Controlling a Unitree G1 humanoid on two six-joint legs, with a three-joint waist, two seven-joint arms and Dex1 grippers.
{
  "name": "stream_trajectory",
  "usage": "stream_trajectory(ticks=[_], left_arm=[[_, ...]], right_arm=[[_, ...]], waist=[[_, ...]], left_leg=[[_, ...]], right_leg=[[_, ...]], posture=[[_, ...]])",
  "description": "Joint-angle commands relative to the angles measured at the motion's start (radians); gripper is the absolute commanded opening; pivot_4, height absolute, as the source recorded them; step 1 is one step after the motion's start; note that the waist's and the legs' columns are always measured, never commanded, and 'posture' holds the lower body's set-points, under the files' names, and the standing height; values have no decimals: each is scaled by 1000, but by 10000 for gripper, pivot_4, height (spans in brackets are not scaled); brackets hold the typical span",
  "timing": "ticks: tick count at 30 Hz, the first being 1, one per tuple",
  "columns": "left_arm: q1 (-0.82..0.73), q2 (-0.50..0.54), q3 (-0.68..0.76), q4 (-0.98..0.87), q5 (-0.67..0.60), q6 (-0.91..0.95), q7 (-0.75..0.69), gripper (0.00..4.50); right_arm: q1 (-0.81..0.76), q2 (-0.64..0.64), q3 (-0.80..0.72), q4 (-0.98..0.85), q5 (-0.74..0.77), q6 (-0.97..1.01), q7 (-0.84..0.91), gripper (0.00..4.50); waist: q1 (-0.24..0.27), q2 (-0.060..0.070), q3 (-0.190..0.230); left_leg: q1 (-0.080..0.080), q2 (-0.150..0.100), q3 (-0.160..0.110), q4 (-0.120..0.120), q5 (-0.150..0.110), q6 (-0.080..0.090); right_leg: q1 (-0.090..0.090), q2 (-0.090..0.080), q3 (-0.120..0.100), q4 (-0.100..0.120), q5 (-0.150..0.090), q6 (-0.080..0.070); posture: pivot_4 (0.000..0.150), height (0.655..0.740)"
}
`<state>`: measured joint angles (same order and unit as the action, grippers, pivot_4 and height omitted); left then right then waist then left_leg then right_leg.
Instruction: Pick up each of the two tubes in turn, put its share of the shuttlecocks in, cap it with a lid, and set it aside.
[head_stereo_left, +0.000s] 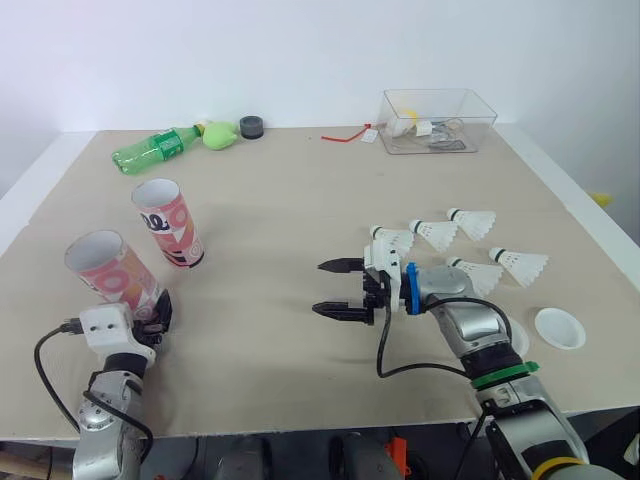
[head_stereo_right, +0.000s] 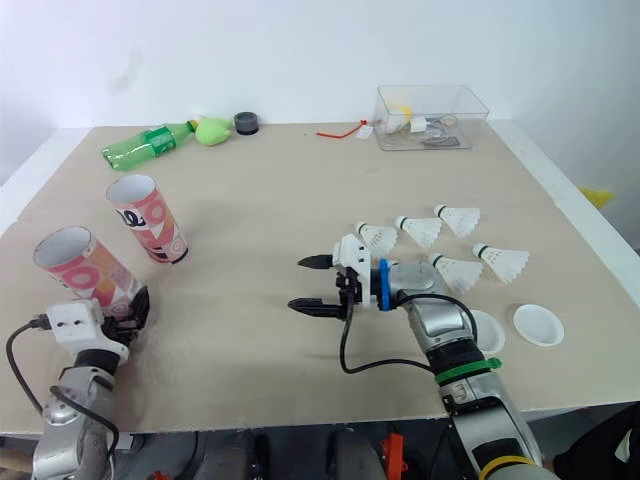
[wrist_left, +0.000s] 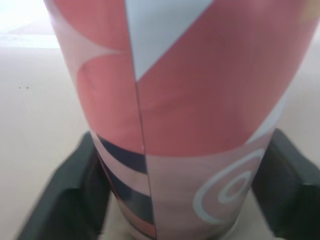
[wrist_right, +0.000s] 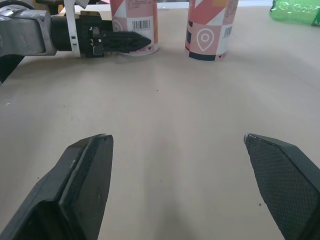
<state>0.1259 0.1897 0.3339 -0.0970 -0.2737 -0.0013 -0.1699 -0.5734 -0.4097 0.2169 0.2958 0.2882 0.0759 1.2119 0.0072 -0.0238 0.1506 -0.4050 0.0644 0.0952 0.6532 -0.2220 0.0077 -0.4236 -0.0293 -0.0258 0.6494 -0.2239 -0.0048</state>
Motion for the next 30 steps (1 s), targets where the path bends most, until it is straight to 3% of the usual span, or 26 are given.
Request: stream_trajectory(ticks=[1, 9, 17, 23, 30], left_arm=[[23, 33, -4, 49, -2, 8, -55, 30321], [79, 158, -128, 21, 80, -65, -241, 30321], [45, 348, -310, -84, 147, -37, -468, 30321], [-153, 473, -437, -104, 54, 158, -727, 30321], [-497, 493, -607, 149, 91, 195, -1055, 30321]], right_arm=[[0, -8, -30, -51, 11, -4, -4, 45000], [8, -13, -52, -72, 30, 13, -11, 45000], [84, -57, -124, -233, 90, 115, -61, 45000], [147, -98, -180, -339, 123, 174, -117, 45000], [174, -139, -237, -376, 141, 175, -150, 45000]], waist=[[0, 0, 0], [0, 0, 0], [7, 1, 0], [9, 1, 0], [16, 1, 0]], left_leg=[[0, 0, 0, 0, 0, 0], [0, 0, 3, -1, -1, -2], [-2, -11, 5, -1, -5, -1], [-3, -16, 5, -1, -6, 2], [-4, -20, -1, 0, -8, 5]], right_leg=[[0, 0, 0, 0, 0, 0], [-1, -2, 1, 0, -1, -1], [-1, -17, -2, -1, -4, -2], [1, -23, -4, -2, -7, 4], [4, -21, -3, -2, -9, 13]], posture=[[1500, 7400], [1500, 7400], [1500, 7400], [1500, 7400], [1500, 7400]])
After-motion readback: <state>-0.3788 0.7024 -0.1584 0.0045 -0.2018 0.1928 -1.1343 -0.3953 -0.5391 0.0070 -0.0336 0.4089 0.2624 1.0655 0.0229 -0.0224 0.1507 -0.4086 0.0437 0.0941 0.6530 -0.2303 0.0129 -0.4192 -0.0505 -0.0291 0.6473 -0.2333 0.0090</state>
